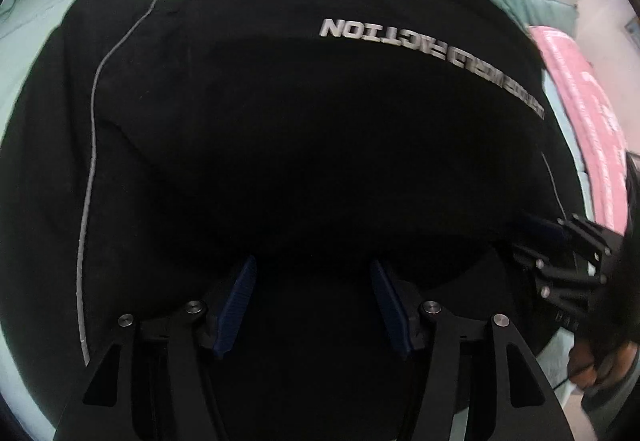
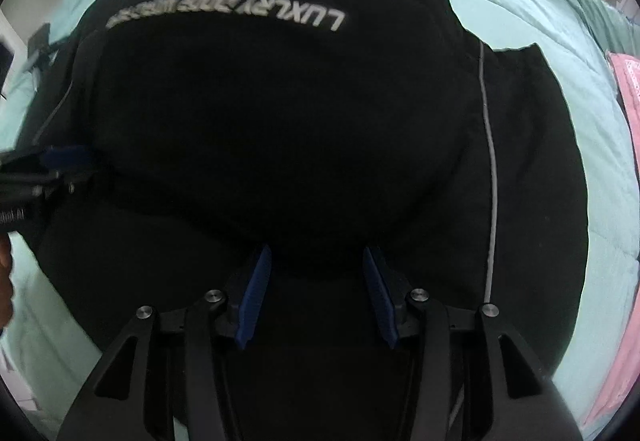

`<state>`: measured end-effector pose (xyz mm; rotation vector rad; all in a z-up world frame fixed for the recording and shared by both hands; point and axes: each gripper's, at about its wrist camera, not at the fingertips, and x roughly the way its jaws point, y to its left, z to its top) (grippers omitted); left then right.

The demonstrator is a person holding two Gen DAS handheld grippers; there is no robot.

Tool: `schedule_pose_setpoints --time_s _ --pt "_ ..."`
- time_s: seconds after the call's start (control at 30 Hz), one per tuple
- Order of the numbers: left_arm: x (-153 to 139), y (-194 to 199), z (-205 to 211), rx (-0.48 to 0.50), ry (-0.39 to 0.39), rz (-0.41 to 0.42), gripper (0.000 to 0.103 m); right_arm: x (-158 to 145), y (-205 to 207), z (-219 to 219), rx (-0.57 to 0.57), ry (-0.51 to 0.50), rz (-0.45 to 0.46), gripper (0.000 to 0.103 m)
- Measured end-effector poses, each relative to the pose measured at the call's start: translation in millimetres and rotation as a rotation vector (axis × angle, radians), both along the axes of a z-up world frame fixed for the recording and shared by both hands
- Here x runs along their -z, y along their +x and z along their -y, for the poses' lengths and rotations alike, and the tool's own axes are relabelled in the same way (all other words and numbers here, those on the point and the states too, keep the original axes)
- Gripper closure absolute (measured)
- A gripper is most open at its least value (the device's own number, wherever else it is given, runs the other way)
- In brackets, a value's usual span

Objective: Fold large clothes

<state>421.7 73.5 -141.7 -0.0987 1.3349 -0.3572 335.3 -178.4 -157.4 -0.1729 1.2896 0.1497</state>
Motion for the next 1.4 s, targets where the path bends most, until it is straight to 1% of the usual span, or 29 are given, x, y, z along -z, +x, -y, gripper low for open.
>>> schedule_pose_setpoints --time_s 0.07,0.13,0.17,0.2,0.23,0.27,0.33,0.37,0.43,0.47,0.5,0.57,0.6,0.67,0.77,0.8,0.83,0.87,0.9,0.97,1.03,1.07,1.1,1.17,1.2,1.23,1.3,1.37,1.4 --pt "-6.5 3.8 2.5 0.009 0.011 -0.015 0.041 -4.7 4.5 3.3 0.029 0.020 -0.031 0.053" --pt "-22.6 5.9 -1.6 0.013 -0.026 -0.018 0.041 -20.7 8.9 6.1 0.033 0.058 -0.052 0.053" --pt "-32.3 8.6 -4.0 0.017 -0.061 -0.012 0.042 -31.3 10.8 6.1 0.021 0.069 -0.038 0.053" --pt "-46.2 14.7 -6.1 0.021 -0.117 0.005 0.041 -47.5 14.3 4.2 0.000 0.074 0.005 0.053" --pt "-54.8 20.4 -6.8 0.018 -0.150 0.019 0.041 -57.4 18.6 3.0 -0.009 0.078 0.035 0.053" --pt "-62.8 28.1 -6.5 0.008 -0.181 0.035 0.041 -68.0 27.6 2.3 -0.012 0.105 0.063 0.053" --pt "-68.2 47.8 -3.6 -0.016 -0.237 0.056 0.040 -73.4 45.6 2.8 -0.004 0.162 0.083 0.052" --pt "-62.9 59.6 0.5 -0.024 -0.243 0.058 0.040 -70.6 54.1 3.2 0.004 0.165 0.088 0.052" --pt "-40.1 73.6 6.9 -0.039 -0.201 0.035 0.040 -49.0 75.1 5.8 0.040 0.149 0.067 0.050" --pt "-22.0 82.7 10.9 -0.039 -0.185 0.000 0.040 -31.0 84.0 9.5 0.058 0.175 0.035 0.046" --pt "-4.9 89.5 15.3 -0.033 -0.163 -0.028 0.040 -18.1 86.5 10.9 0.071 0.187 0.021 0.044" --pt "13.2 96.4 23.2 -0.023 -0.129 -0.035 0.040 -2.0 89.5 14.0 0.084 0.188 0.019 0.043" --pt "13.2 96.2 27.0 -0.016 -0.116 -0.030 0.038 1.7 89.5 13.9 0.087 0.177 0.020 0.042" --pt "6.5 91.6 29.2 -0.015 -0.109 -0.021 0.038 -2.1 88.9 12.2 0.083 0.159 0.015 0.042" --pt "-14.2 77.8 22.5 -0.021 -0.168 -0.026 0.038 -18.2 87.5 10.8 0.091 0.170 0.013 0.042" --pt "-21.5 74.6 14.7 -0.019 -0.187 -0.022 0.038 -33.3 78.5 10.1 0.077 0.175 0.028 0.042" --pt "-40.5 67.5 4.4 -0.012 -0.212 -0.011 0.038 -41.9 71.6 8.9 0.060 0.175 0.040 0.042" --pt "-53.4 58.4 0.4 0.001 -0.230 0.006 0.037 -57.1 56.4 5.2 0.024 0.166 0.062 0.041" --pt "-64.7 46.7 -6.2 0.022 -0.240 0.025 0.037 -64.6 44.1 0.8 -0.001 0.165 0.070 0.039" --pt "-75.2 23.9 -15.1 0.071 -0.233 0.041 0.037 -71.2 23.8 -2.4 -0.034 0.181 0.059 0.036" --pt "-72.6 4.1 -14.1 0.113 -0.233 0.019 0.037 -63.4 -1.5 -7.3 -0.050 0.175 0.008 0.036" --pt "-62.7 -5.1 -12.9 0.120 -0.224 -0.011 0.037 -56.5 -12.1 -10.7 -0.057 0.165 -0.010 0.036" --pt "-52.5 -8.3 -12.7 0.110 -0.208 -0.034 0.037 -40.7 -20.9 -10.8 -0.059 0.136 -0.042 0.036" --pt "-20.9 -17.9 -9.2 0.062 -0.122 -0.086 0.037 -17.7 -31.7 -30.8 -0.027 0.117 -0.091 0.035" --pt "-4.8 -17.9 -7.4 0.039 -0.104 -0.097 0.037 -6.9 -32.3 -30.1 -0.001 0.140 -0.107 0.035" --pt "1.9 -17.4 -8.2 0.005 -0.115 -0.096 0.037 -1.6 -31.5 -28.2 0.024 0.163 -0.111 0.035" --pt "-2.1 -14.6 -8.7 -0.052 -0.130 -0.099 0.037 -2.4 -28.7 -27.9 0.060 0.179 -0.117 0.035" --pt "-14.1 -16.9 -7.4 -0.054 -0.140 -0.071 0.037 -9.5 -30.2 -29.2 0.070 0.174 -0.117 0.035" --pt "-21.8 -18.4 -7.8 -0.046 -0.126 -0.052 0.037 -15.4 -32.1 -28.9 0.080 0.174 -0.111 0.035"
